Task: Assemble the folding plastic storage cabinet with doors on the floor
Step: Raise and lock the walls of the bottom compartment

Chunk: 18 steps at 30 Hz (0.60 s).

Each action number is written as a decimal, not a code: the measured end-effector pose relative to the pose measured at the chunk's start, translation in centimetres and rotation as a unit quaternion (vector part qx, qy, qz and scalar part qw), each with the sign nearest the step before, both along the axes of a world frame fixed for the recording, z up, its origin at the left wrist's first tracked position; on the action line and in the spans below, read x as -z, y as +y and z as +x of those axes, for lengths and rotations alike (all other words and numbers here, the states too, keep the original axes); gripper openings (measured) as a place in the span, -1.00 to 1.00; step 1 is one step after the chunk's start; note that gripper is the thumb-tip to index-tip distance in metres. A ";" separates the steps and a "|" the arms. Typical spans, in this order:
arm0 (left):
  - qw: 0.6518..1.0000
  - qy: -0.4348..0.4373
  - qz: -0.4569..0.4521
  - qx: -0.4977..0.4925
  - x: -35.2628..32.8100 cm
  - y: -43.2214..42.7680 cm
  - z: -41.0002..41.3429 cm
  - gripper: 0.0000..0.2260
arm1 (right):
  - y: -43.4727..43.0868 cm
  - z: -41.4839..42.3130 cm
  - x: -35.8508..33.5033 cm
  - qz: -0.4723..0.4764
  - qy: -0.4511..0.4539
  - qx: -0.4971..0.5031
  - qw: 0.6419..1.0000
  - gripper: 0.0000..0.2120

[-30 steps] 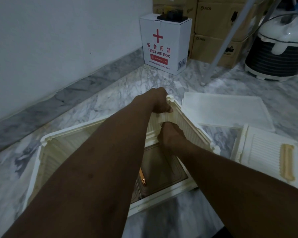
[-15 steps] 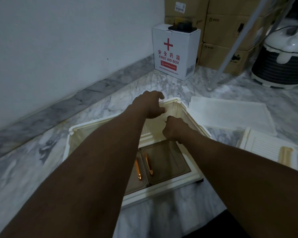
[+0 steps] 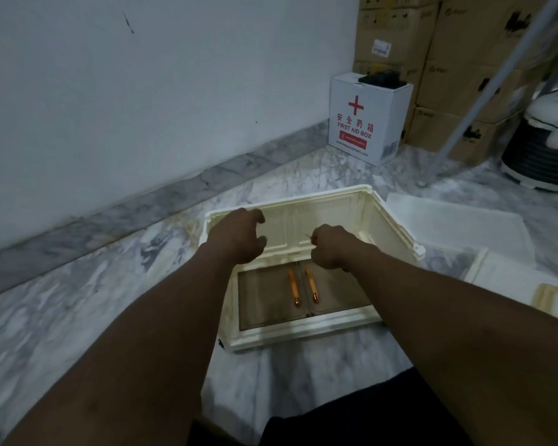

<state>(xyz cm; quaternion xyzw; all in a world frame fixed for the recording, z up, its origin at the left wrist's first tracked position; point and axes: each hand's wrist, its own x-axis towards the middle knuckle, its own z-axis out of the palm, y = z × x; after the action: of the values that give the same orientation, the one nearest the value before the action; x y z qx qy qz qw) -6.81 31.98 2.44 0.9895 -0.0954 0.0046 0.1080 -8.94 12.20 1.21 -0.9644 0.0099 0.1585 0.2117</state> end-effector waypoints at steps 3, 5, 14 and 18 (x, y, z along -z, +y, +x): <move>0.999 0.046 0.003 -0.002 2.0 0.1 0.3 -0.56 | 0.2 0.4 1.7 -0.021 0.000 -0.026 0.999 -0.55; 0.997 0.083 0.012 0.005 3.4 -0.1 1.0 -0.55 | 0.0 1.2 3.0 -0.044 -0.005 -0.043 0.998 -0.55; 0.950 -0.282 0.087 0.105 3.7 -0.7 6.1 -0.77 | 1.1 6.7 8.7 -0.109 -0.040 -0.119 0.986 -0.59; 0.958 -0.256 0.101 0.078 4.5 0.2 7.4 -0.65 | 2.0 8.0 10.2 -0.112 -0.037 -0.126 0.985 -0.62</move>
<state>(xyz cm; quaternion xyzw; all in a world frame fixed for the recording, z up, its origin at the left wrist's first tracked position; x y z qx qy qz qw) 0.56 32.15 -2.02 0.9505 -0.1964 0.2399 -0.0208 -0.97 14.16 -9.02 -0.9808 -0.1017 0.1457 0.0807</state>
